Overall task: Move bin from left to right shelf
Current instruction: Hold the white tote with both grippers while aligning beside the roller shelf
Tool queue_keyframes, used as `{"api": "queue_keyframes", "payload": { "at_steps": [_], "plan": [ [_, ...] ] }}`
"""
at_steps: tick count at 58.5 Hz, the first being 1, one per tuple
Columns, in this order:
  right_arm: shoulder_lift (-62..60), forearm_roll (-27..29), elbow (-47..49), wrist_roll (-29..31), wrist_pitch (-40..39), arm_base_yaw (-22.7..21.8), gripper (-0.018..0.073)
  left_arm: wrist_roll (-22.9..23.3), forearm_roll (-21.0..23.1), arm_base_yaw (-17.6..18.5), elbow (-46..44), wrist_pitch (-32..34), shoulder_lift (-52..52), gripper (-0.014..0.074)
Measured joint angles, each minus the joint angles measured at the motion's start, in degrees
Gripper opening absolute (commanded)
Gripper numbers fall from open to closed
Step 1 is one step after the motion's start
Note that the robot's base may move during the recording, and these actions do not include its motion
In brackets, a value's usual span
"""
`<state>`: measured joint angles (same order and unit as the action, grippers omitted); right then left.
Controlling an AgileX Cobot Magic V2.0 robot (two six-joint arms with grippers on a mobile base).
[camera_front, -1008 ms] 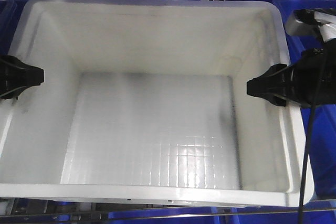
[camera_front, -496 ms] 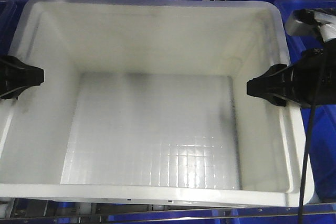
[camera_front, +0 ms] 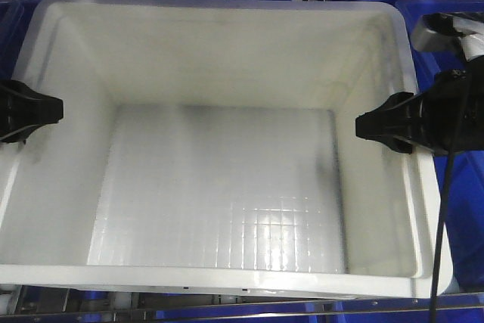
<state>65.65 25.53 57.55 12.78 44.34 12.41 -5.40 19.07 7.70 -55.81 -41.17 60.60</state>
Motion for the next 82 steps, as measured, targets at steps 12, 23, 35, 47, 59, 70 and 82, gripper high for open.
{"api": "queue_keyframes", "payload": {
  "at_steps": [12, 23, 35, 47, 59, 70, 82],
  "plan": [
    [0.0, 0.0, 0.0, 0.0, 0.0, 0.0, -0.0004, 0.0, 0.0, 0.0, 0.0, 0.0, 0.0, -0.0006],
    [0.0, 0.0, 0.0, 0.0, 0.0, 0.0, -0.0004, 0.0, 0.0, 0.0, 0.0, 0.0, 0.0, -0.0006],
    [0.0, 0.0, 0.0, 0.0, 0.0, 0.0, -0.0004, 0.0, 0.0, 0.0, 0.0, 0.0, 0.0, -0.0006],
    [0.0, 0.0, 0.0, 0.0, -0.05, 0.0, -0.0004, 0.0, 0.0, 0.0, 0.0, 0.0, 0.0, -0.0006],
    [0.0, 0.0, 0.0, 0.05, -0.05, 0.0, -0.0004, 0.0, 0.0, 0.0, 0.0, 0.0, 0.0, -0.0006],
    [0.0, 0.0, 0.0, 0.05, -0.05, 0.0, -0.0004, 0.0, 0.0, 0.0, 0.0, 0.0, 0.0, -0.0006],
    [0.0, 0.0, 0.0, 0.05, -0.11, 0.0, -0.0004, 0.0, 0.0, 0.0, 0.0, 0.0, 0.0, -0.0006]
  ]
}}
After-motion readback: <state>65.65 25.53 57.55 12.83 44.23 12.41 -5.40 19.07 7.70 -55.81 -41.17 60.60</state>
